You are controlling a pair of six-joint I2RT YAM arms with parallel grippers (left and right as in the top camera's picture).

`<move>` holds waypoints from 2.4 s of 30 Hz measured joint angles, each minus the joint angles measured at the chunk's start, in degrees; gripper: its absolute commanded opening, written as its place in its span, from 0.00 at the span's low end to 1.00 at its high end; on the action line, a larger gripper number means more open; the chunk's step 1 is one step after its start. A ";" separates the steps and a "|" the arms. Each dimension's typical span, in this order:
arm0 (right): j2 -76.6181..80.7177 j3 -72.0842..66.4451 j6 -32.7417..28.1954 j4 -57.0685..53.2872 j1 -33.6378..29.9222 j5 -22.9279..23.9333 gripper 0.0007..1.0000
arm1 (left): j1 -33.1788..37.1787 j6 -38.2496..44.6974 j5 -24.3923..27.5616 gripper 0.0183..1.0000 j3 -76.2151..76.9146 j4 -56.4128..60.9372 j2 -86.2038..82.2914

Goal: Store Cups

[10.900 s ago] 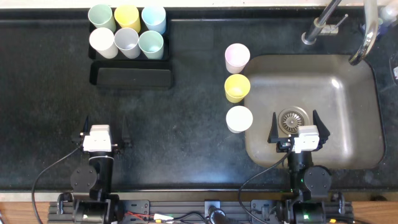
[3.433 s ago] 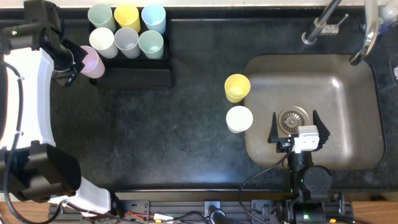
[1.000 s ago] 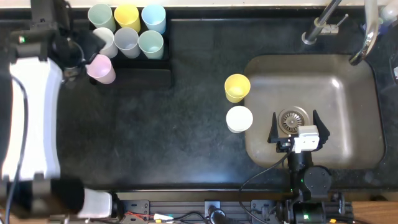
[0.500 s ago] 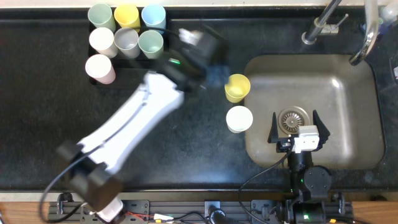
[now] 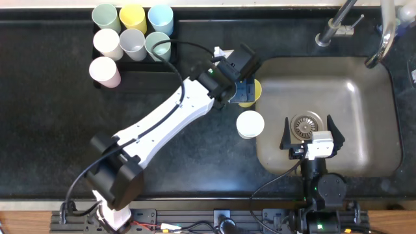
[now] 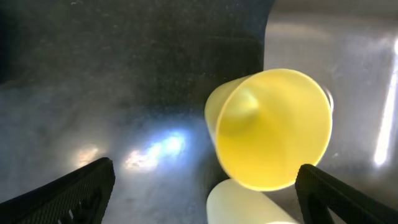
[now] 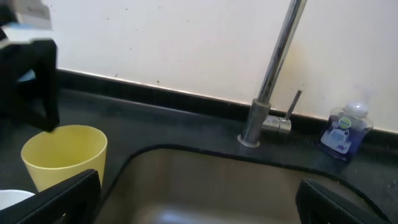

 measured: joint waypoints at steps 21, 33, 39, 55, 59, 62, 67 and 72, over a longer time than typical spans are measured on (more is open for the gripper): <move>0.00 0.00 0.00 0.04 0.00 0.02 1.00 | 1.22 -0.44 2.19 0.49 0.00 2.38 4.26; 0.00 0.00 0.00 0.04 0.00 0.00 1.00 | 1.51 -0.24 2.73 0.02 0.00 5.40 5.07; 0.00 0.00 0.00 -0.02 0.00 -0.02 1.00 | 5.53 -0.22 2.62 0.02 -0.07 3.06 3.30; 0.00 0.00 0.02 0.04 0.00 0.00 1.00 | 40.35 -1.73 1.68 0.02 -0.02 -14.84 -14.67; 0.00 0.00 0.02 0.00 0.00 0.00 1.00 | 42.32 -1.73 1.64 0.02 -0.02 -15.28 -13.33; 0.00 0.00 0.00 0.02 0.00 0.02 1.00 | 42.95 -1.73 1.66 0.02 -0.02 -15.30 -12.63; 0.00 0.00 0.00 0.02 0.00 0.02 1.00 | 43.15 -1.73 1.66 0.02 -0.02 -15.28 -10.12; 0.00 0.00 0.00 0.00 0.00 0.00 1.00 | 43.17 -1.73 1.64 0.02 -0.02 -15.30 -7.39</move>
